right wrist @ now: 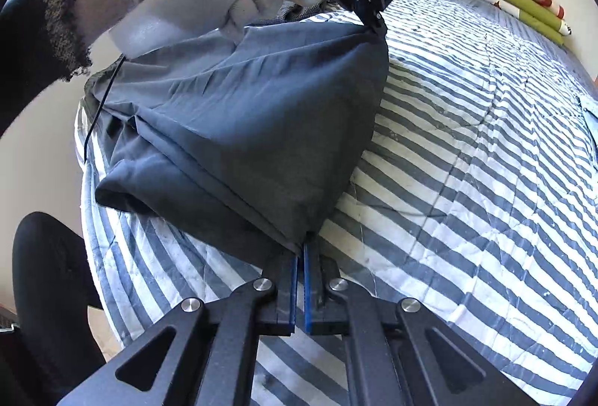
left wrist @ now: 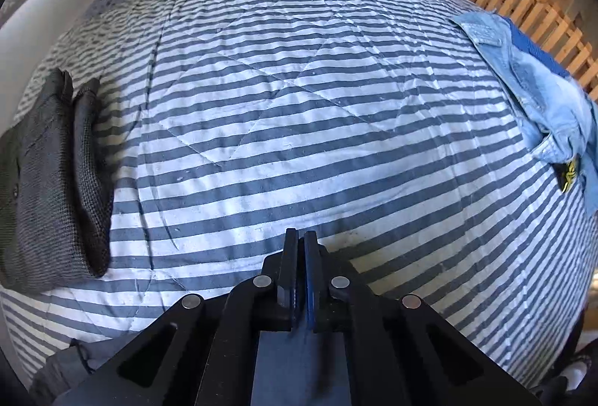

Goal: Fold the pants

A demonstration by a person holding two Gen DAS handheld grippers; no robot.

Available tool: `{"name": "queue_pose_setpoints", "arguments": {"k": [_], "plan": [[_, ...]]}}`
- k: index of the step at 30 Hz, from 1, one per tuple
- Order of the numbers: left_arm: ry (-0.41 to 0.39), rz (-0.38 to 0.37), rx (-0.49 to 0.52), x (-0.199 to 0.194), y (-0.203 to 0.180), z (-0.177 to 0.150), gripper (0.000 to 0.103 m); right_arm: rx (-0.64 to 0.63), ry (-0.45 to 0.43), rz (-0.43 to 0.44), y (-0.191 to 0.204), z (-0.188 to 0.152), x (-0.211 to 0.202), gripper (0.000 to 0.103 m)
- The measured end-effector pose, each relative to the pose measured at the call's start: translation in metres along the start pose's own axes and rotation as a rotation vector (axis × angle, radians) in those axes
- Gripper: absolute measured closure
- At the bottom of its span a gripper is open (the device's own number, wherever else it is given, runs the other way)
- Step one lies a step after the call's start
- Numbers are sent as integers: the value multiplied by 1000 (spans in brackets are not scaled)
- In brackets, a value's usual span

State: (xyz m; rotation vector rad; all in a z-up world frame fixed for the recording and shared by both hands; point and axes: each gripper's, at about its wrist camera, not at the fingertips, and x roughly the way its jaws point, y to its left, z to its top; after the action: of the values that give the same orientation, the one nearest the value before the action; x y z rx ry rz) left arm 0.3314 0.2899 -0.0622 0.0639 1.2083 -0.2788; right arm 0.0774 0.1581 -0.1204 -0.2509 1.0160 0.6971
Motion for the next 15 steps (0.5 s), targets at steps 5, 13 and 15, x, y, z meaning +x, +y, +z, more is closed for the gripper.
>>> {"name": "queue_pose_setpoints", "arguments": {"k": [5,13,15], "plan": [[-33,129,-17,-4,8,5,99,29,23,18,-4,-1,6,101],[-19,-7,-18,-20,4,3,32,58,24,75,-7,0,3,100],[1,17,35,-8,-14,2,21,50,21,71,-5,2,3,98]]}}
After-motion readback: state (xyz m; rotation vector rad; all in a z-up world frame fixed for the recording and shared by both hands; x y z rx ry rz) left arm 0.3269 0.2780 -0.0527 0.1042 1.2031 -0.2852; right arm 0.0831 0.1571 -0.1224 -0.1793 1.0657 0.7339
